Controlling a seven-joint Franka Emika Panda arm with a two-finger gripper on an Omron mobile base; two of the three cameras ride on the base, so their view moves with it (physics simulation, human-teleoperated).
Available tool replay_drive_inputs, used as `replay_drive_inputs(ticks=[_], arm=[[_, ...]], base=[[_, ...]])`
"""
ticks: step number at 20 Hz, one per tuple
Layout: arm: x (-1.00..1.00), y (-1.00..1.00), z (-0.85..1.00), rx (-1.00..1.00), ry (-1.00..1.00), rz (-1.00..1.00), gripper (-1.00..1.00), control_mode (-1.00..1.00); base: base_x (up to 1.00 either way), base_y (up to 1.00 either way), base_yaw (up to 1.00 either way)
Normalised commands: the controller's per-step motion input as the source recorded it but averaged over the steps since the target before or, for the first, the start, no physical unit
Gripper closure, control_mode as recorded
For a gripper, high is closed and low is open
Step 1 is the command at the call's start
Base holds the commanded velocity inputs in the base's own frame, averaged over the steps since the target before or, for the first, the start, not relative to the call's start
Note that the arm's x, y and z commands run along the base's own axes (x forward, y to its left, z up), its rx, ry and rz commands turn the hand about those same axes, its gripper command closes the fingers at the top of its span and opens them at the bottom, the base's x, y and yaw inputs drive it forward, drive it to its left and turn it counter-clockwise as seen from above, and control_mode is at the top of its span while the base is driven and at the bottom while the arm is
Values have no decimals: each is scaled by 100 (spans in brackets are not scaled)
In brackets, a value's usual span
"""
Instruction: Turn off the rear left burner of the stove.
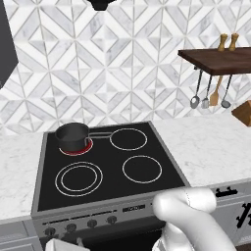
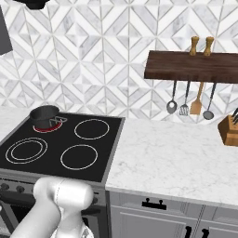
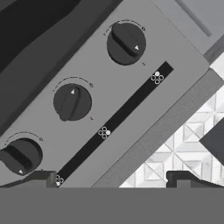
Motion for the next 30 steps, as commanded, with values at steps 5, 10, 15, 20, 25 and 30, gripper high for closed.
replay_drive_inputs(ticks=[5,10,15,20,25,30], arm=[[0,-11,0,5,-12,12,-100,-100],[1,-17,0,9,-8,10,-100,-100],[18,-14,9,13,1,2,-100,-100],[39,-1,1,13,9,7,-100,-100],[17,0,-20,7,1,11,-100,-100],[11,0,-25,7,0,9,-100,-100]], base=[[0,0,0],[0,0,0],[0,0,0],[0,0,0],[0,0,0],[0,0,0]])
